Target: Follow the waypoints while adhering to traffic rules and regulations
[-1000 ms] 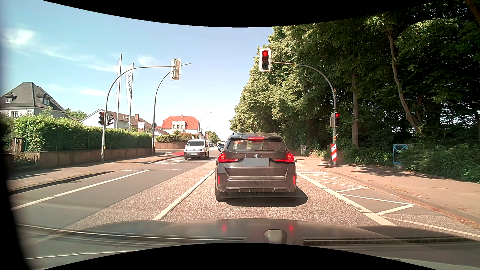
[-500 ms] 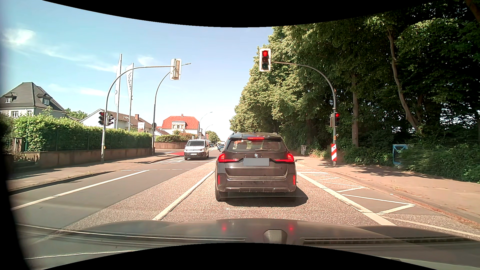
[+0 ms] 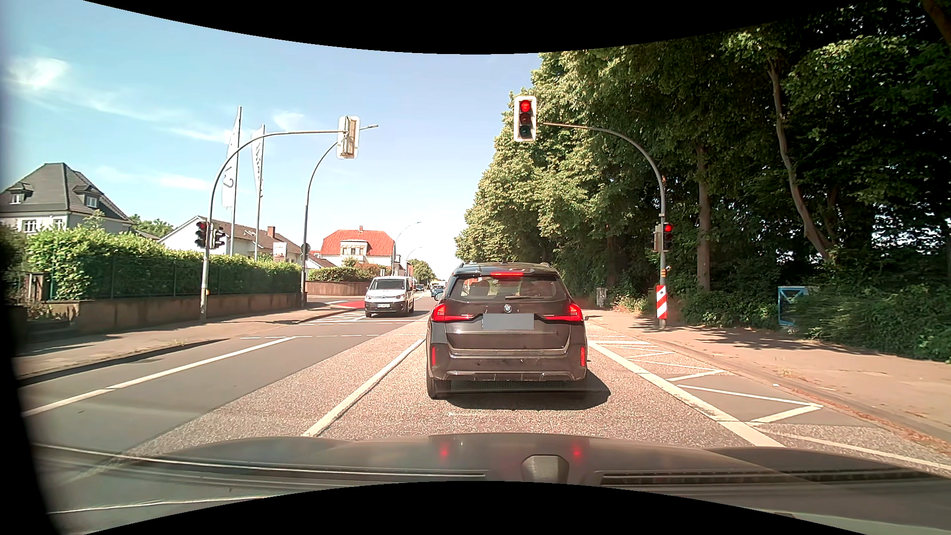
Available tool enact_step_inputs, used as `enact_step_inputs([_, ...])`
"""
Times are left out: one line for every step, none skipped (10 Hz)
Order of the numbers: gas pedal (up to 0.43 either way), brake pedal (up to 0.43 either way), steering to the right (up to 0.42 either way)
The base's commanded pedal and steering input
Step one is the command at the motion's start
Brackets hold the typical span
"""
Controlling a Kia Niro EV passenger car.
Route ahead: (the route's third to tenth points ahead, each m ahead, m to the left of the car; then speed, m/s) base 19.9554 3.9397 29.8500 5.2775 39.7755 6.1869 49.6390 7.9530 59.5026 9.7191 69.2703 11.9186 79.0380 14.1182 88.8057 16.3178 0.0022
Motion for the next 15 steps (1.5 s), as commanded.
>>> enact_step_inputs([0.0, 0.006, 0.001])
enact_step_inputs([0.0, 0.006, 0.001])
enact_step_inputs([0.0, 0.006, 0.001])
enact_step_inputs([0.0, 0.006, 0.001])
enact_step_inputs([0.0, 0.006, 0.001])
enact_step_inputs([0.0, 0.006, 0.001])
enact_step_inputs([0.0, 0.006, 0.001])
enact_step_inputs([0.0, 0.006, 0.001])
enact_step_inputs([0.0, 0.006, 0.001])
enact_step_inputs([0.0, 0.006, 0.001])
enact_step_inputs([0.0, 0.006, 0.001])
enact_step_inputs([0.0, 0.006, 0.001])
enact_step_inputs([0.0, 0.006, 0.001])
enact_step_inputs([0.0, 0.012, 0.001])
enact_step_inputs([0.0, 0.012, 0.001])
